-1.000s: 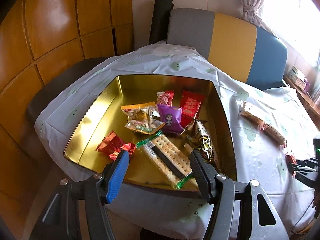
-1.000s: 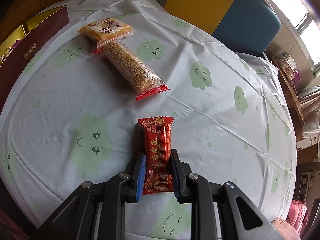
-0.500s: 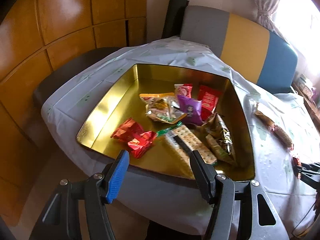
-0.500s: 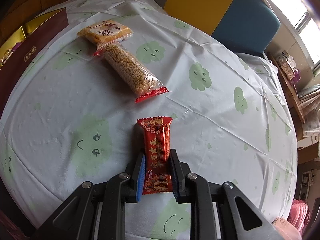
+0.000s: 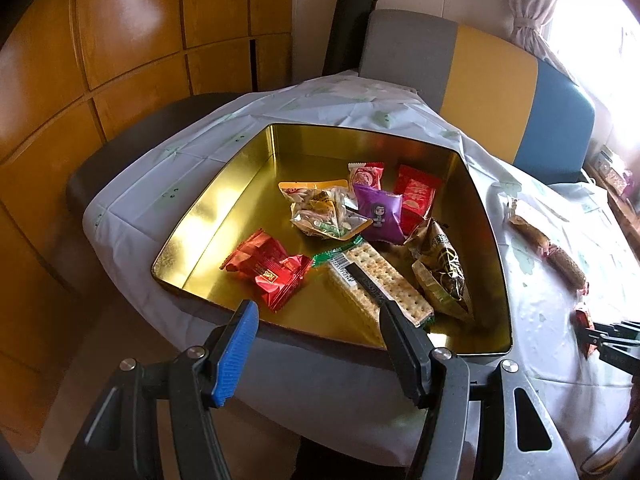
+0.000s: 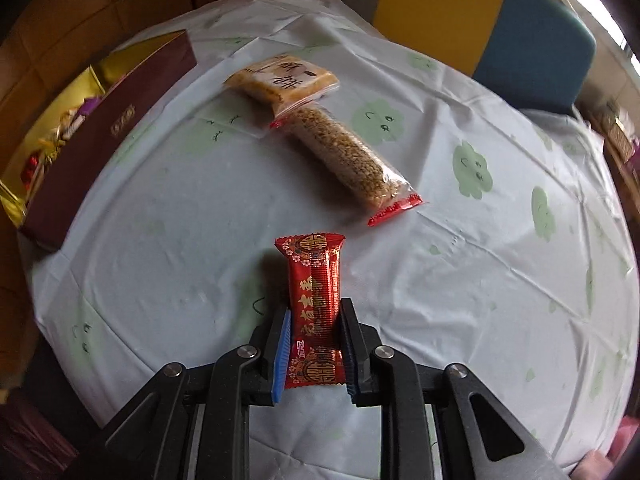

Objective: Organize snacks
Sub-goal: 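Carry the red stick packet into the gold tin and open the right gripper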

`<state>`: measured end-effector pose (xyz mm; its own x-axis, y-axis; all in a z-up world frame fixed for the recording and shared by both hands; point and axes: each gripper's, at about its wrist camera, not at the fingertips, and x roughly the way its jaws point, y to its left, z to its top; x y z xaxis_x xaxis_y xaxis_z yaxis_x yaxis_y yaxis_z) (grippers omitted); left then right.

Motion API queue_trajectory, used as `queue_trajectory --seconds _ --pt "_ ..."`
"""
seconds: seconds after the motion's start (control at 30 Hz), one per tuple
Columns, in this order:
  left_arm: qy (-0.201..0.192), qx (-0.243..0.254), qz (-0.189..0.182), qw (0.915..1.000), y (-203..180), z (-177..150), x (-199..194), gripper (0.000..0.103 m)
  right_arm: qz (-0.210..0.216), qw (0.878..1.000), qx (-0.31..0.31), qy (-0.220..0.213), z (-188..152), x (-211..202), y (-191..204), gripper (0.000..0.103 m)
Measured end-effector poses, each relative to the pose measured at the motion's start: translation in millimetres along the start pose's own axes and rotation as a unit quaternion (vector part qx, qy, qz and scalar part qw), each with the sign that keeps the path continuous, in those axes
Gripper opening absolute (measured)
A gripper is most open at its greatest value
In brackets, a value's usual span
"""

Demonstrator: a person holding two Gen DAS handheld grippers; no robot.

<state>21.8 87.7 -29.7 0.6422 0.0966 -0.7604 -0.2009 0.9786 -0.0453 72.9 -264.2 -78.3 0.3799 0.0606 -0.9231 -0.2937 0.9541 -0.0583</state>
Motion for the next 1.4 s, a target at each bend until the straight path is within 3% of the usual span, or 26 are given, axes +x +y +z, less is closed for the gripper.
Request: queue_trajectory --seconds 0.3,0.6,0.73,0.97,1.27,1.4 --pt "-0.017 0.022 -0.005 0.9996 -6.0 -1.2 -6.3 0.063 0.004 0.999 0.031 0.012 1.8 2.9 -0.7 0.022" --pt "-0.025 0.011 0.002 0.9996 4.4 -3.0 -11.3 0.063 -0.030 0.998 0.051 0.021 9.4 5.6 8.6 0.022" --pt "-0.033 0.009 0.001 0.9994 9.4 -2.8 -16.4 0.063 0.014 0.998 0.065 -0.006 16.6 -7.6 22.6 0.022" --pt "-0.030 -0.006 -0.001 0.9995 21.6 -3.3 -15.5 0.063 0.092 0.995 0.007 -0.047 53.4 -30.0 95.7 0.022" --pt "-0.028 -0.027 0.005 0.9992 40.6 -4.4 -11.1 0.063 0.191 0.977 -0.057 -0.079 100.0 -51.3 183.6 0.022" --pt "-0.027 -0.041 0.011 0.9987 51.0 -4.1 -9.4 0.062 0.220 0.971 -0.057 -0.076 122.1 -38.0 213.3 0.025"
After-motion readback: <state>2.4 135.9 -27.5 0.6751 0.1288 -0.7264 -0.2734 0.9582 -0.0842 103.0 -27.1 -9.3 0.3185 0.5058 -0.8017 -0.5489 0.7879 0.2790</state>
